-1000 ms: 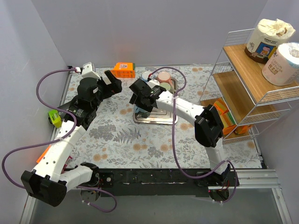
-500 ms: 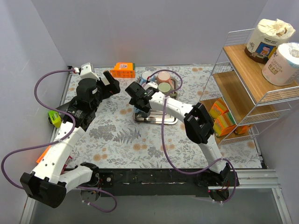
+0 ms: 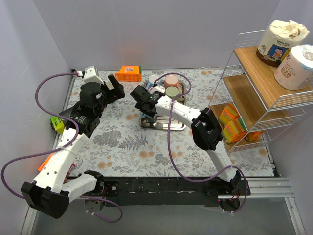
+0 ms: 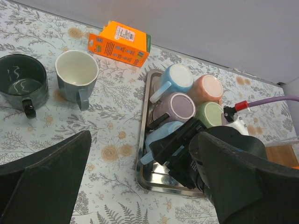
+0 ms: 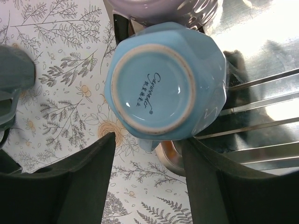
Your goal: Turn the mug right side up
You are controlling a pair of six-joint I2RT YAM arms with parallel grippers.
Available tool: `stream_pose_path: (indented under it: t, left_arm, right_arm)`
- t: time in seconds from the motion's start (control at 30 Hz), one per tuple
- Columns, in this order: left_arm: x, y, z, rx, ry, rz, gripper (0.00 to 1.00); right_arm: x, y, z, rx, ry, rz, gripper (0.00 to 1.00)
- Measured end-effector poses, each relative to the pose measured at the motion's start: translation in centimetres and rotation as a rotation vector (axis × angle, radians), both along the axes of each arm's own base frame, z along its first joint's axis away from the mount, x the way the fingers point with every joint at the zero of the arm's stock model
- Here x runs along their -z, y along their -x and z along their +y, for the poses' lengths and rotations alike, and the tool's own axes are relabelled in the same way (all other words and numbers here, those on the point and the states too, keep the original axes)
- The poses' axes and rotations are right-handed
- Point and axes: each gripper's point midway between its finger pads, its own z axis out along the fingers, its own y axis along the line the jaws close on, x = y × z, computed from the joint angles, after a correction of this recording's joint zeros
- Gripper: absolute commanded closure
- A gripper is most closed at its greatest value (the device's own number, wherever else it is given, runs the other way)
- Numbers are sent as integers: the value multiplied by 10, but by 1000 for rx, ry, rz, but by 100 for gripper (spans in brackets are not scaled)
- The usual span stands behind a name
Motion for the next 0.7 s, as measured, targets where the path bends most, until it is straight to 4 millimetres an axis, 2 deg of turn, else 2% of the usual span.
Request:
stream_pose_path:
  t: [0.17, 0.3, 0.4, 0.53, 0.7]
  left_arm:
    - [0, 0, 0, 0, -3, 0, 2]
    - [0, 0, 1, -1, -7, -1, 2]
    - [0, 0, 1, -2, -7, -1, 2]
    - [0, 0, 1, -2, -7, -1, 2]
    - [0, 0, 1, -2, -7, -1, 2]
  right_arm:
    - [3, 0, -4, 28, -11, 23, 36]
    - [17, 0, -17, 64, -2, 64, 37]
    - [27, 3, -25, 78, 17, 86, 40]
    - [39, 5, -37, 85, 54, 105, 49]
    - [44, 7, -47, 73, 94, 113, 50]
